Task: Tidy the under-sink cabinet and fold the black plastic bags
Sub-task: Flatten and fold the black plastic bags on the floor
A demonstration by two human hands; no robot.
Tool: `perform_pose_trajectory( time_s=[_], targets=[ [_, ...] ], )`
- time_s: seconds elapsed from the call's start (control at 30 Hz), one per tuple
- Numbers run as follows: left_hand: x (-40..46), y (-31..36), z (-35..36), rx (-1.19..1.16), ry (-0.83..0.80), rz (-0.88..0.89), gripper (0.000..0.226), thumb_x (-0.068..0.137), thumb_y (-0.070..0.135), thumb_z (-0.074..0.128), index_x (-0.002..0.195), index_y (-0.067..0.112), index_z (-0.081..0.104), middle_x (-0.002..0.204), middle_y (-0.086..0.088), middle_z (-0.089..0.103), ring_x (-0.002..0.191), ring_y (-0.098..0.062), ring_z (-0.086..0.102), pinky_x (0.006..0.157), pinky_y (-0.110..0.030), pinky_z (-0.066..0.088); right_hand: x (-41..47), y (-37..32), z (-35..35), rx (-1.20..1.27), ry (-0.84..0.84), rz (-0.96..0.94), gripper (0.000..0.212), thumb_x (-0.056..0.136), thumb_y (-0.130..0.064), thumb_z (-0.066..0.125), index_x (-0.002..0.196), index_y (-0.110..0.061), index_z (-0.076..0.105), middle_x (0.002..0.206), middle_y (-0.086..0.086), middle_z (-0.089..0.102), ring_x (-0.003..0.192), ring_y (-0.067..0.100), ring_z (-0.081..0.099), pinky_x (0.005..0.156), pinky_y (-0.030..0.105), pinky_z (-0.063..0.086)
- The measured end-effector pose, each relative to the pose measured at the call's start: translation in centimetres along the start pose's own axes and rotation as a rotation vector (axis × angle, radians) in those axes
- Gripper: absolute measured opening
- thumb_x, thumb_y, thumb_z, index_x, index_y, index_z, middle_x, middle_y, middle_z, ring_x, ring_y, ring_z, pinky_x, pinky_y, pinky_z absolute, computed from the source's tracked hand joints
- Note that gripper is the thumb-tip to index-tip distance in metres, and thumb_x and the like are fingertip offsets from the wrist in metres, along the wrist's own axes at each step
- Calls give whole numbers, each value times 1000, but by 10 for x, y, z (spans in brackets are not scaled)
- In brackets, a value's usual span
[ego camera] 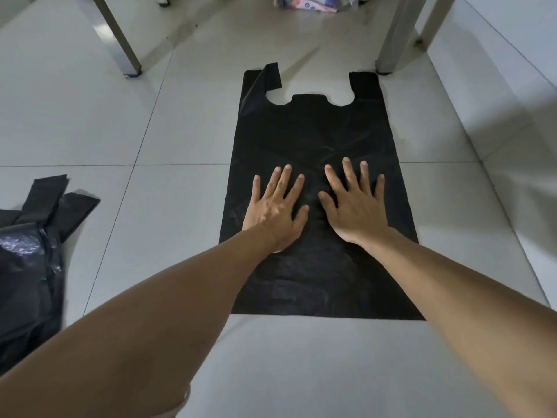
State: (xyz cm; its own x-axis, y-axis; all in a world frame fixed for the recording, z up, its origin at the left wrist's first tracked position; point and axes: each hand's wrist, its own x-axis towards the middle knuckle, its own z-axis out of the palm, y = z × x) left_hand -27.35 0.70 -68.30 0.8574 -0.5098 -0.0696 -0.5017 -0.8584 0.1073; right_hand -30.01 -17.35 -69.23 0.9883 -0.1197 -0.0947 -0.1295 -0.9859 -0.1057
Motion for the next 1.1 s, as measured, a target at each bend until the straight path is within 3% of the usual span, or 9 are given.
perform_pose_trajectory(
  time_s=[0.23, 0.43, 0.6, 0.8, 1.0, 1.1],
  targets=[
    [22, -29, 20, 26, -55, -118, 71, 93, 66, 7, 154, 32, -9, 162, 2, -15, 148, -17, -17, 119, -50, -9, 11, 13, 14, -10, -18, 74, 66, 95, -64, 10, 155, -38, -1, 165, 3, -5, 151, 30, -9, 119, 57, -5],
    [31, -34, 14, 30, -54, -244, 75, 91, 69, 3, 154, 29, -7, 162, -4, -14, 148, -25, -16, 118, -54, -8, 11, 14, 16, -50, 3, 65, 70, 93, -68, 5, 155, -36, -3, 165, 4, -4, 151, 31, -6, 119, 58, -2],
    [61, -38, 10, 21, -50, -101, 73, 93, 67, 9, 155, 29, -5, 163, -2, -12, 149, -20, -15, 119, -51, -8, 12, 13, 18, -64, 8, 74, 69, 93, -67, 4, 155, -36, -1, 165, 5, -1, 151, 31, -4, 119, 59, 0],
    [77, -63, 14, -14, -21, -270, 77, 91, 70, 7, 155, 29, -5, 163, 1, -11, 149, -19, -15, 119, -51, -5, 11, 13, 16, -74, 6, 64, 72, 91, -67, 0, 155, -35, 2, 165, 5, 2, 151, 31, -2, 119, 60, 3],
    [76, -64, 16, 10, 4, -293, 77, 89, 70, 2, 154, 29, -10, 162, 0, -15, 148, -19, -18, 120, -50, -5, 33, 6, 2, -37, 46, 86, 66, 91, -59, 24, 150, -30, 30, 160, 8, 23, 150, 32, 10, 117, 63, 8],
    [77, -65, 16, 5, 5, -292, 77, 89, 70, 3, 154, 29, -9, 162, 0, -15, 148, -19, -18, 120, -49, -6, 80, 16, -5, -4, 40, 83, 62, 97, -58, 21, 154, -33, 16, 165, 4, 5, 151, 31, -2, 118, 61, 1]
  ],
)
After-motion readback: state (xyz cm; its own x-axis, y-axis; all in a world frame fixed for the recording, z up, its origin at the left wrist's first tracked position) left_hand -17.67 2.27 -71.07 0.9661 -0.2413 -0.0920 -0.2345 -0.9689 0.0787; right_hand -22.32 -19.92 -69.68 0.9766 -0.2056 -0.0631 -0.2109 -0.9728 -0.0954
